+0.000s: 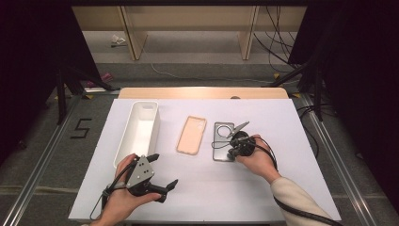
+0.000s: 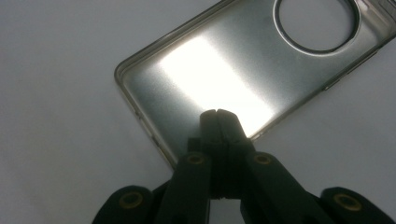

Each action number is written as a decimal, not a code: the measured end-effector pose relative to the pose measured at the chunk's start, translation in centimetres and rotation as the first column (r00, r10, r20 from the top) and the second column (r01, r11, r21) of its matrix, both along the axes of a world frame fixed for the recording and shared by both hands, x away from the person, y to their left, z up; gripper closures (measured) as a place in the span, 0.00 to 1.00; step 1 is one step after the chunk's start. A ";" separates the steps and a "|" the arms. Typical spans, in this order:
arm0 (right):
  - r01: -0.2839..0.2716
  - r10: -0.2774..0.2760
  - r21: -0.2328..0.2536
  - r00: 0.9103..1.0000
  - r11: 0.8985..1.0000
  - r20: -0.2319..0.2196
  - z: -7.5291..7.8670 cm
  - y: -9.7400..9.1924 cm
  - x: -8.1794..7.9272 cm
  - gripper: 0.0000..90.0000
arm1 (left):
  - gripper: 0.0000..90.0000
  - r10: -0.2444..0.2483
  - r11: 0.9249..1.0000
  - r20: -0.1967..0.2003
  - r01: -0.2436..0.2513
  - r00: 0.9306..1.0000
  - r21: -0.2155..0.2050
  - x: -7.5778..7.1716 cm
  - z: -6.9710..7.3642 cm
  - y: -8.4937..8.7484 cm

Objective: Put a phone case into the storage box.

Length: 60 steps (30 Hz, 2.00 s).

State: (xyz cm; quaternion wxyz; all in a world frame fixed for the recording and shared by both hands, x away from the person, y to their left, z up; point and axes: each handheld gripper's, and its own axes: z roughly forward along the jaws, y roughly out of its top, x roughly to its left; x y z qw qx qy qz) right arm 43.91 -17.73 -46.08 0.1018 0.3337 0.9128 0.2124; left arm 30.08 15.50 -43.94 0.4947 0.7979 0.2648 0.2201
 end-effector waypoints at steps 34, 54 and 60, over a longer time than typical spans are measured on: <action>-0.461 0.491 -0.403 0.871 0.791 -0.031 0.9 4.5 -0.4 0.55 | 0.01 -0.001 1.000 -0.006 0.001 1.000 -0.006 0.2 -0.1 0.1; -0.500 0.519 -0.447 0.850 0.742 -0.088 0.5 5.7 -0.4 0.72 | 0.01 -0.006 1.000 -0.006 0.006 1.000 -0.004 0.1 -0.1 0.0; -0.520 0.531 -0.442 0.840 0.731 -0.112 0.5 5.7 -0.6 0.83 | 0.01 -0.011 1.000 -0.007 0.011 1.000 -0.003 0.1 -0.1 -0.1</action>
